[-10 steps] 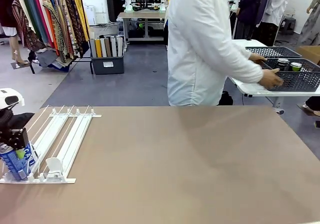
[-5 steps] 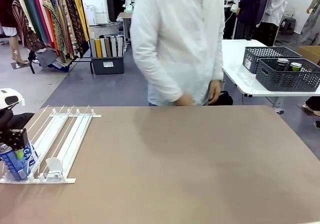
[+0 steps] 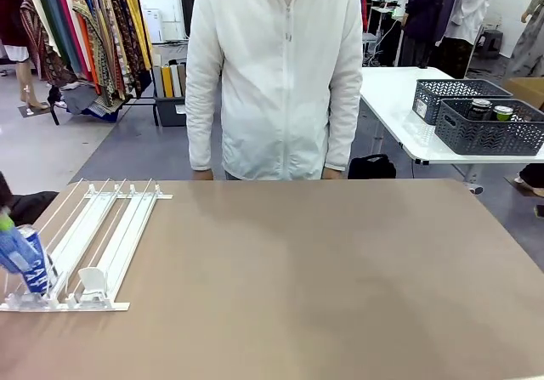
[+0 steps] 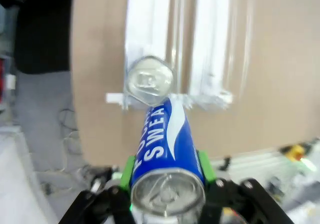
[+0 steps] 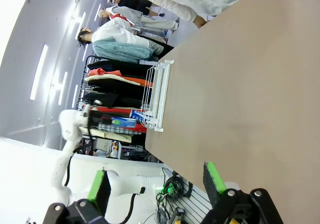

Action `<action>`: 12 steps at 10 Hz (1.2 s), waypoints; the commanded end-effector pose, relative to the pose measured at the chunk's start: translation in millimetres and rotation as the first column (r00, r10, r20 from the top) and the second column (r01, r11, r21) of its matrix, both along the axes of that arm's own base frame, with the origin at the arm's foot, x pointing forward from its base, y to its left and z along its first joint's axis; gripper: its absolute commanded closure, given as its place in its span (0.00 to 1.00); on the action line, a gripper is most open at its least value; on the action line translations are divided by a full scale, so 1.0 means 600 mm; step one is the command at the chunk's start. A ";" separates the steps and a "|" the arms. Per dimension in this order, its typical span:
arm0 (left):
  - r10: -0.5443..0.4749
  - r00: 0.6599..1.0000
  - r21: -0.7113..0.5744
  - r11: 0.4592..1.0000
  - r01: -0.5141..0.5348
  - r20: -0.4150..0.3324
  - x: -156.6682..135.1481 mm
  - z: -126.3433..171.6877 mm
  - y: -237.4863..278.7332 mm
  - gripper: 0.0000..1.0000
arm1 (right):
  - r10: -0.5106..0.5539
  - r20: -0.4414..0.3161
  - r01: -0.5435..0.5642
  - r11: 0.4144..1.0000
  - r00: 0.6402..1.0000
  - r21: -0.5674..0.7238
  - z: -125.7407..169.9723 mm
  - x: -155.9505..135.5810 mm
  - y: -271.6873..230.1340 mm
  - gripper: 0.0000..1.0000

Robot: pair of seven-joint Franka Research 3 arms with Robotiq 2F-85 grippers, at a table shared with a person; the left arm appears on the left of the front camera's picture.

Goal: Retrieve and store the cans from the dispenser.
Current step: Pick up one can from the Automatic Can Dispenser and place it in the middle of the table.

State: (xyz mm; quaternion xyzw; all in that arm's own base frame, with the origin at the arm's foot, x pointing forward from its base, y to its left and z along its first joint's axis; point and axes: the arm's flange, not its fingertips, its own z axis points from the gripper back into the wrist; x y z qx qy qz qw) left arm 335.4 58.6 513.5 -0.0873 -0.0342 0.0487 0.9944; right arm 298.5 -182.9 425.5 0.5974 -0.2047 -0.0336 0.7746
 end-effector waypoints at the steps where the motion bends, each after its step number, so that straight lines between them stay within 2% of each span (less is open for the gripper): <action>1: -0.025 0.999 -0.043 0.999 0.027 0.038 0.001 0.114 0.025 1.00 | 0.014 0.012 -0.014 1.000 1.000 -0.004 0.004 -0.001 -0.004 0.00; 3: -0.047 0.997 -0.073 0.996 0.051 0.059 -0.009 0.183 0.047 1.00 | 0.014 0.012 -0.014 1.000 1.000 -0.004 0.004 -0.001 -0.004 0.00; 4: -0.102 0.993 -0.118 0.987 0.108 0.052 -0.016 0.194 0.057 1.00 | 0.014 0.012 -0.014 1.000 1.000 -0.004 0.004 -0.001 -0.004 0.00; 5: -0.062 0.995 -0.157 0.985 0.074 0.079 -0.015 0.196 0.069 1.00 | 0.014 0.012 -0.014 1.000 1.000 -0.004 0.004 -0.001 -0.004 0.00; 6: -0.041 0.999 -0.162 0.986 0.046 0.035 -0.019 0.186 0.086 1.00 | 0.014 0.012 -0.014 1.000 1.000 -0.004 0.004 -0.001 -0.004 0.00; 7: -0.051 0.996 -0.090 0.994 0.057 0.066 -0.024 0.202 0.057 1.00 | 0.014 0.012 -0.014 1.000 1.000 -0.004 0.004 -0.001 -0.004 0.00; 10: -0.043 0.998 -0.109 0.993 0.048 0.050 -0.018 0.190 0.068 1.00 | 0.014 0.012 -0.014 1.000 1.000 -0.004 0.004 -0.001 -0.004 0.00; 11: -0.111 0.992 -0.103 0.988 0.117 0.058 0.004 0.189 0.025 1.00 | 0.014 0.012 -0.014 1.000 1.000 -0.004 0.004 -0.001 -0.004 0.00; 12: -0.133 0.987 -0.076 0.987 0.140 0.092 0.040 0.194 -0.059 1.00 | 0.014 0.012 -0.014 1.000 1.000 -0.004 0.004 -0.001 -0.004 0.00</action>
